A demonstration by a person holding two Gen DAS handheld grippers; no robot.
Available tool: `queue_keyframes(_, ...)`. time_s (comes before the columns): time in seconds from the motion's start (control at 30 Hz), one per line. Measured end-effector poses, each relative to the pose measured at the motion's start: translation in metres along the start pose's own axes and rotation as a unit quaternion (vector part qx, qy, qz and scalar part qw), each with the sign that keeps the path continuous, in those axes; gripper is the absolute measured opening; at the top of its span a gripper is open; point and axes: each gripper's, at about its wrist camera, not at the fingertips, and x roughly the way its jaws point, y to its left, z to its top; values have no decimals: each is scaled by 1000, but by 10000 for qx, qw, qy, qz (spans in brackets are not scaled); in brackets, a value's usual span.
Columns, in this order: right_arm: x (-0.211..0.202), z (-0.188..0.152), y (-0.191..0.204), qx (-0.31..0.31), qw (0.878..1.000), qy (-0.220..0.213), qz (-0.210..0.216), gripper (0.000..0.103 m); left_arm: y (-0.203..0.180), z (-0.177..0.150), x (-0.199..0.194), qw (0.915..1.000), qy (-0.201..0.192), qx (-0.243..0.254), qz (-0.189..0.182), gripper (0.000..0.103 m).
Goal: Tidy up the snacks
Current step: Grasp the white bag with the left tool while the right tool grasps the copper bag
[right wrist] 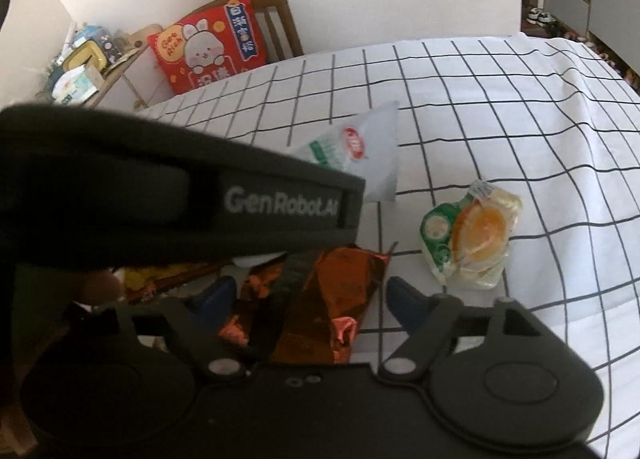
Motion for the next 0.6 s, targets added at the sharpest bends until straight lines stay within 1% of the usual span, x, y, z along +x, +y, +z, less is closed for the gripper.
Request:
queue_keyframes(0.07,-2,-1,-1,10,10000,-10,-26,74,0,-1,-3,10000,-49,-13,1,45)
queue_keyframes(0.1,-4,-2,0,19,10000,-16,-9,69,0,-1,-5,10000,-73,-13,5,42)
queue_keyframes(0.13,-5,-2,1,25,10000,-20,32,66,-1,-2,-7,9999,-102,-4,25,38)
queue_keyframes(0.2,-6,-4,6,-14,10000,-35,42,54,-2,-4,-9,9998,-119,13,141,35)
queue_keyframes(0.3,-11,-8,11,-92,9999,-57,-42,47,1,-7,-14,9998,-112,-104,104,31)
queue_keyframes(0.37,-15,-9,10,-34,10000,-66,-20,45,3,-10,-22,9997,-129,-203,22,31)
queue_keyframes(0.43,-21,-10,9,-2,10000,-97,-19,44,5,-12,-29,9995,-158,-280,17,30)
queue_keyframes(0.47,-24,-11,8,-1,9999,-115,2,42,7,-14,-34,9993,-162,-338,-1,30)
queue_keyframes(0.6,-40,-15,7,-105,9999,-115,22,42,13,-22,-50,9983,-182,-548,-46,30)
